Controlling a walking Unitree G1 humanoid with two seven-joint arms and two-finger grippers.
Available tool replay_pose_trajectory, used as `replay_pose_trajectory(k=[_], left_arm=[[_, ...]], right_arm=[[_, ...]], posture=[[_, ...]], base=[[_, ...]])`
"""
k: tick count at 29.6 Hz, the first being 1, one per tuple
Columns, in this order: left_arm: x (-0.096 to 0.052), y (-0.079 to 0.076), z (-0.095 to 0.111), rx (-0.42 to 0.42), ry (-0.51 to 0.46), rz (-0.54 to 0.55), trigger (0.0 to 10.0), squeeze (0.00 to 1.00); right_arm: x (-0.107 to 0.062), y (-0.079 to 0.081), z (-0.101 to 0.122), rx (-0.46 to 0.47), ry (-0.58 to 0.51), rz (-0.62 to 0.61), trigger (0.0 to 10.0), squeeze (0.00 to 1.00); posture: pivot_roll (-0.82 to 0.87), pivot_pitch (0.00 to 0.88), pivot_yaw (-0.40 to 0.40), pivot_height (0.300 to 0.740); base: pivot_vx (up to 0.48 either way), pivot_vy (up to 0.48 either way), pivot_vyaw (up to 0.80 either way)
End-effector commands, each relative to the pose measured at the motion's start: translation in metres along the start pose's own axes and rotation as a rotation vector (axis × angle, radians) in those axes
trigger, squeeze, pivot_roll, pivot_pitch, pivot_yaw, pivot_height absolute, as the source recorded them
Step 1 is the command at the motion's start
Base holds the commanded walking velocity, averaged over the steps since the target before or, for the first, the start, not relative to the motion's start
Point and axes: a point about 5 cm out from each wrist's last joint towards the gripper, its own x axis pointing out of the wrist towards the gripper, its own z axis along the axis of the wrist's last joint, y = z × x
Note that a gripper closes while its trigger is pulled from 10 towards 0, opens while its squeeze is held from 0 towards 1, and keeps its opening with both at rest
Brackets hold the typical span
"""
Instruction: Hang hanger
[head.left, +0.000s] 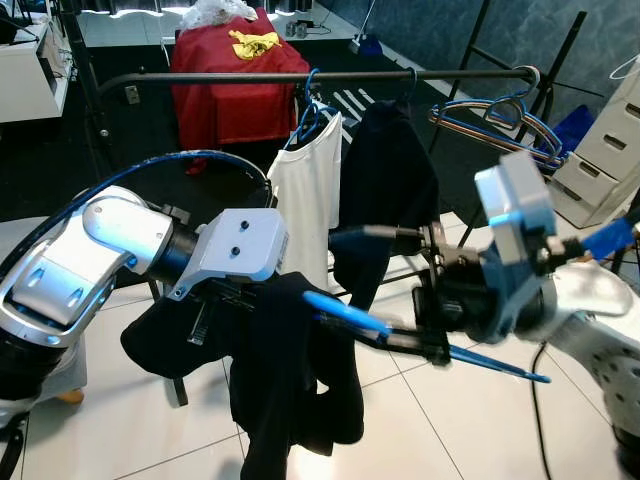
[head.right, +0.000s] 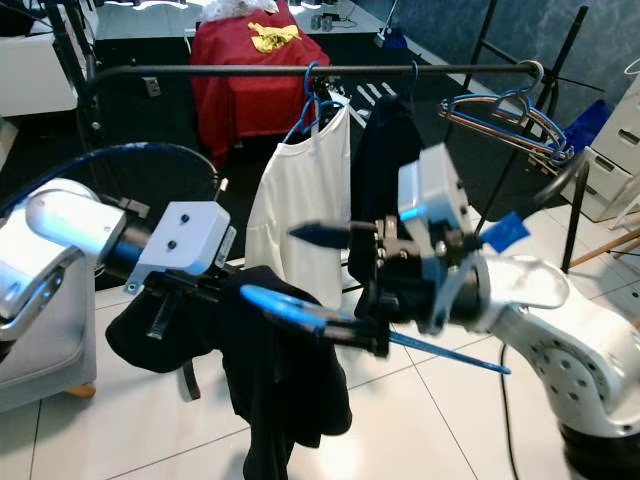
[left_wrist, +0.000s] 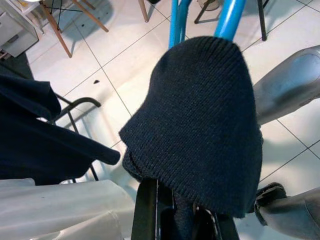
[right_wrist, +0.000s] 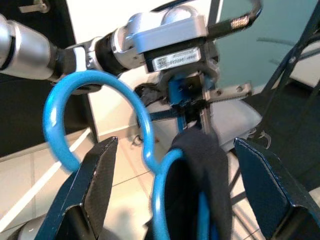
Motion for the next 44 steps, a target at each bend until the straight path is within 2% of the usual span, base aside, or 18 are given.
replay_pose_trajectory(k=[1,5,6,7,8,9,10,11,12,16,24,25,36,44], left_arm=[[-0.002,0.007,0.0,0.001,0.014,0.052,10.0,0.0],[-0.003,0.008,-0.003,-0.003,0.022,0.06,10.0,0.0],[-0.004,0.008,-0.003,-0.001,0.022,0.061,10.0,0.0],[-0.004,0.008,-0.003,-0.001,0.022,0.061,10.0,0.0],[-0.004,0.008,-0.002,0.002,0.021,0.063,10.0,0.0],[-0.004,0.008,-0.002,0.002,0.021,0.063,10.0,0.0],[-0.005,0.008,-0.002,0.006,0.021,0.063,10.0,0.0],[-0.005,0.008,-0.002,0.006,0.021,0.063,10.0,0.0],[-0.005,0.009,-0.002,0.01,0.024,0.063,10.0,0.0],[-0.006,0.009,-0.003,0.021,0.03,0.061,10.0,0.0],[-0.005,0.009,-0.003,0.028,0.022,0.059,10.0,0.0],[-0.005,0.009,-0.002,0.038,0.02,0.053,10.0,0.0],[-0.004,0.002,0.008,0.075,-0.024,0.002,10.0,0.0],[-0.007,0.004,0.011,0.109,-0.038,-0.004,10.0,0.0]], right_arm=[[0.002,0.01,0.004,-0.013,-0.002,0.078,10.0,0.0],[0.0,0.011,0.004,-0.018,0.025,0.078,10.0,0.0],[-0.002,0.009,0.0,-0.026,0.075,0.057,10.0,0.0],[-0.002,0.009,0.0,-0.026,0.075,0.057,10.0,0.0],[-0.004,0.006,-0.012,-0.035,0.182,0.019,10.0,0.0],[-0.004,0.006,-0.012,-0.035,0.182,0.019,10.0,0.0],[-0.007,0.003,-0.022,-0.048,0.278,-0.015,10.0,0.0],[-0.007,0.003,-0.022,-0.048,0.278,-0.015,10.0,0.0],[-0.01,0.0,-0.027,-0.063,0.336,-0.04,10.0,0.0],[-0.017,-0.006,-0.025,-0.102,0.379,-0.092,10.0,0.0],[-0.018,-0.012,-0.022,-0.144,0.385,-0.138,10.0,0.0],[-0.018,-0.017,-0.021,-0.172,0.364,-0.165,0.0,0.0],[-0.008,-0.014,-0.013,-0.193,0.254,-0.104,0.0,0.0],[-0.007,-0.012,-0.008,-0.196,0.209,-0.081,0.0,0.0]], posture=[[-0.07,0.085,-0.049,0.74],[-0.07,0.085,-0.049,0.74],[-0.07,0.083,-0.051,0.74],[-0.07,0.083,-0.051,0.74],[-0.07,0.081,-0.052,0.74],[-0.07,0.081,-0.052,0.74],[-0.07,0.081,-0.052,0.74],[-0.07,0.081,-0.052,0.74],[-0.06,0.079,-0.052,0.74],[-0.07,0.075,-0.052,0.74],[-0.07,0.072,-0.053,0.74],[-0.07,0.072,-0.052,0.74],[-0.06,0.082,-0.051,0.74],[-0.07,0.084,-0.051,0.74]], base=[[0.0,0.0,0.0],[0.0,0.0,0.0],[0.0,0.0,0.0],[0.0,0.0,0.0],[0.0,0.0,0.0],[0.0,0.0,0.0],[0.0,0.0,0.0],[0.0,0.0,0.0],[0.0,0.0,0.0],[0.0,0.0,0.0],[0.0,0.0,0.0],[0.0,0.0,0.0],[0.0,0.0,0.0],[0.0,0.0,0.0]])
